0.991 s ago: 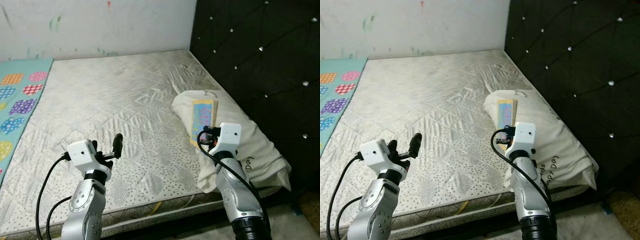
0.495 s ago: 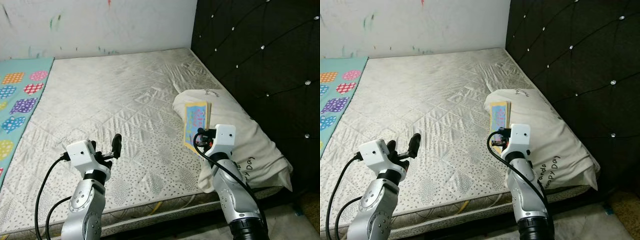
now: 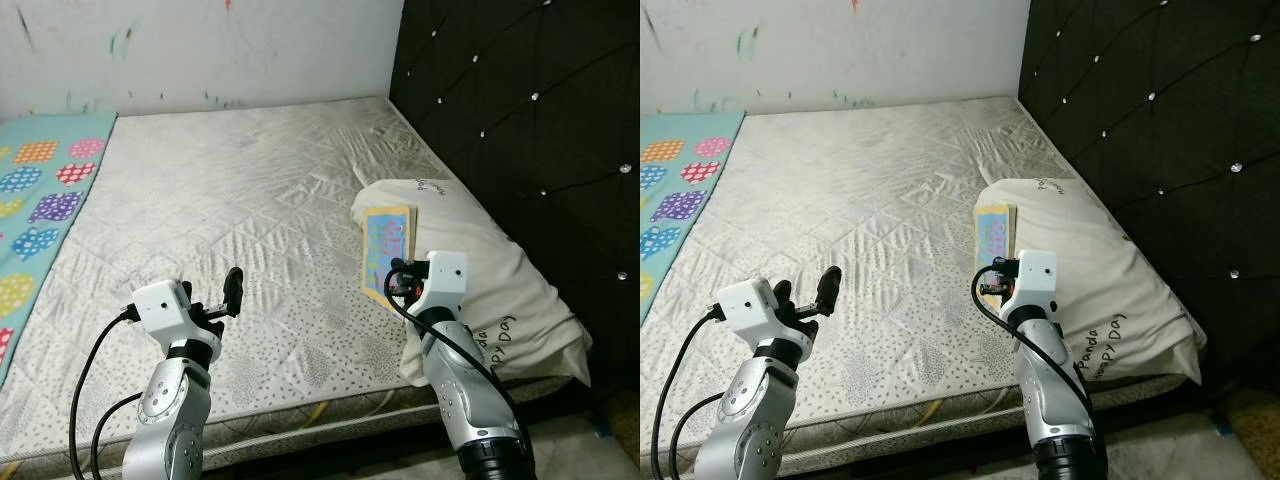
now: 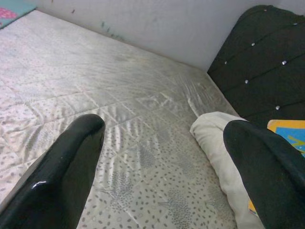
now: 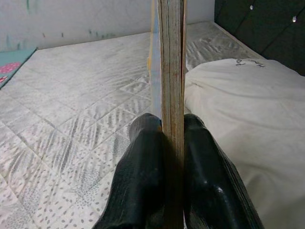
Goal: Clean up the room
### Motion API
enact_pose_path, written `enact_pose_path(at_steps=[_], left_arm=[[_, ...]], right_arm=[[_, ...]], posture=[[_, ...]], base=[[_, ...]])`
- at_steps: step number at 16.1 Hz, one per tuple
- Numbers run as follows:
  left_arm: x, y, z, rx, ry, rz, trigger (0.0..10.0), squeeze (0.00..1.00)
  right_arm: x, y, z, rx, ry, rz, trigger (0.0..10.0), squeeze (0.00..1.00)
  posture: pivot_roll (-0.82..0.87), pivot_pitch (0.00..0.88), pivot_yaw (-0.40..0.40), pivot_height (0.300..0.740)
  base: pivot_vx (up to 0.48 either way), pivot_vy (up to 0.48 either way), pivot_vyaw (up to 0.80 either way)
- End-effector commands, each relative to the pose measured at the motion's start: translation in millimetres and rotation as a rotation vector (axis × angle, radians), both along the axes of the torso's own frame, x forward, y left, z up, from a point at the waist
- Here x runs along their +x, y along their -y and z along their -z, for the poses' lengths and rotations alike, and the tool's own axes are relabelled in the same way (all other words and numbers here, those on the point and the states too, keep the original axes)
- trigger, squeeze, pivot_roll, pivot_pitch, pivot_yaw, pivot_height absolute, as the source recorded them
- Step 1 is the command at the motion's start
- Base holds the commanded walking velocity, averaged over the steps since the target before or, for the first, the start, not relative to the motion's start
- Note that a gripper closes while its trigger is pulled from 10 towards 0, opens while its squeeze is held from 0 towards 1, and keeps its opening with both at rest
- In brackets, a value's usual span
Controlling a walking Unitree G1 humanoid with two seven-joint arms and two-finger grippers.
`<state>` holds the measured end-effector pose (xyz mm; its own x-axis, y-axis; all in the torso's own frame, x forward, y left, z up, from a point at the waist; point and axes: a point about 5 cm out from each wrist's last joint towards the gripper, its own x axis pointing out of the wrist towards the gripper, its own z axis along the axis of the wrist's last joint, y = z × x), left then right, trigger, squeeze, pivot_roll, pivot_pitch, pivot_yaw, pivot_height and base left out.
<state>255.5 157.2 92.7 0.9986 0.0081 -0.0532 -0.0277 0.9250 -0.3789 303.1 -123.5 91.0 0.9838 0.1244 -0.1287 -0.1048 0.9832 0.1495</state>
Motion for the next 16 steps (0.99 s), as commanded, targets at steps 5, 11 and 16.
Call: enact_pose_path(at_steps=[5, 11, 16], left_arm=[[-12.7, -9.5, 8, 0.057, -0.036, -0.004, 10.0, 0.0], [-26.4, -35.8, 0, 0.159, 0.062, -0.056, 10.0, 0.0], [-25.5, -37.5, 5, 0.181, 0.008, -0.091, 10.0, 0.0]], right_arm=[[-6.3, 1.8, -12, -0.081, 0.105, -0.041, 10.0, 0.0], [-14.1, 21.6, -27, -0.277, 0.321, 0.04, 10.0, 0.0], [-16.6, 18.8, -21, -0.289, 0.31, 0.028, 10.0, 0.0]], posture=[[-0.07, 0.0, -0.015, 0.653], [-0.07, 0.0, -0.022, 0.653], [-0.07, 0.0, -0.02, 0.653]], base=[[0.0, 0.0, 0.0], [0.0, 0.0, 0.0], [0.0, 0.0, 0.0]])
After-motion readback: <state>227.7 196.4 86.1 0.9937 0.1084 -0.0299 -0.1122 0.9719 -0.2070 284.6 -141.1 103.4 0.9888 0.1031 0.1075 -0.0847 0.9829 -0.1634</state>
